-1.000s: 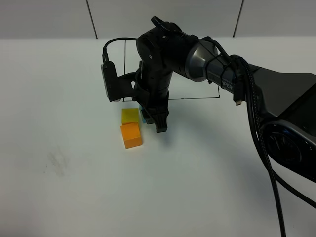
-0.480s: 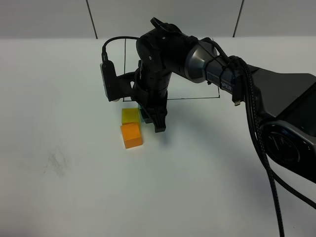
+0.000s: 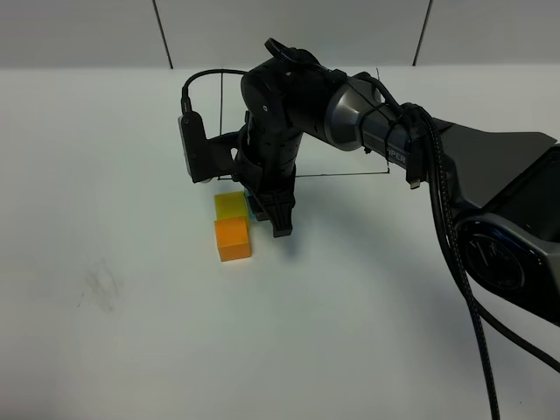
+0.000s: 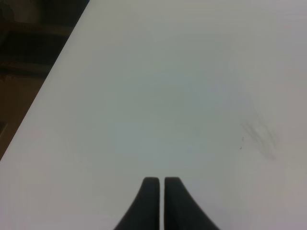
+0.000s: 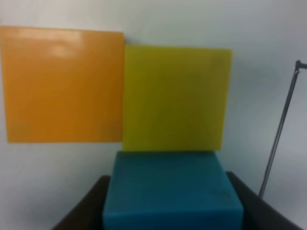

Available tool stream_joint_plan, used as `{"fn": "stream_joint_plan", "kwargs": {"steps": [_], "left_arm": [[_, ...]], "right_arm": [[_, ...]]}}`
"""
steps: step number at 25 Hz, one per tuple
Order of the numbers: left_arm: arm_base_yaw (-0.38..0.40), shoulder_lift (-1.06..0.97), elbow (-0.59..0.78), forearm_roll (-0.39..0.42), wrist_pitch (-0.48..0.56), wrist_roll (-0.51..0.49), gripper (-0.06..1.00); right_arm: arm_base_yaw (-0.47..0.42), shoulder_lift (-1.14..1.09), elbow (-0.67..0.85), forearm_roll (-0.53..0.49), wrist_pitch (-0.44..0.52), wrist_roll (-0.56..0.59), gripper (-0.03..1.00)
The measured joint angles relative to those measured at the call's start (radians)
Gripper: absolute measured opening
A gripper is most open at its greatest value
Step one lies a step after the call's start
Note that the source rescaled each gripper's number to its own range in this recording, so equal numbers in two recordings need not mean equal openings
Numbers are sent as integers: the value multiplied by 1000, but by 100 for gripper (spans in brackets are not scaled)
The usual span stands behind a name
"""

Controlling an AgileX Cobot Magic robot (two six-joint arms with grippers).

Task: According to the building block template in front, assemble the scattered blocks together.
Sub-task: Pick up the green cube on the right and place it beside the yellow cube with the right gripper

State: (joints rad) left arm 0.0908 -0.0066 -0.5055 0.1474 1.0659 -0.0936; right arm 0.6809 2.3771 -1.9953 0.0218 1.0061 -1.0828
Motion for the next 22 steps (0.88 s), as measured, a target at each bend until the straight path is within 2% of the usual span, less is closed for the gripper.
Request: {"fn": "stream_joint_plan", "kwargs": {"steps": [22], "left_arm": [[0, 0, 0, 0, 0, 0, 0]], "right_arm": [[-1, 60, -34, 26, -6, -11, 47]]}}
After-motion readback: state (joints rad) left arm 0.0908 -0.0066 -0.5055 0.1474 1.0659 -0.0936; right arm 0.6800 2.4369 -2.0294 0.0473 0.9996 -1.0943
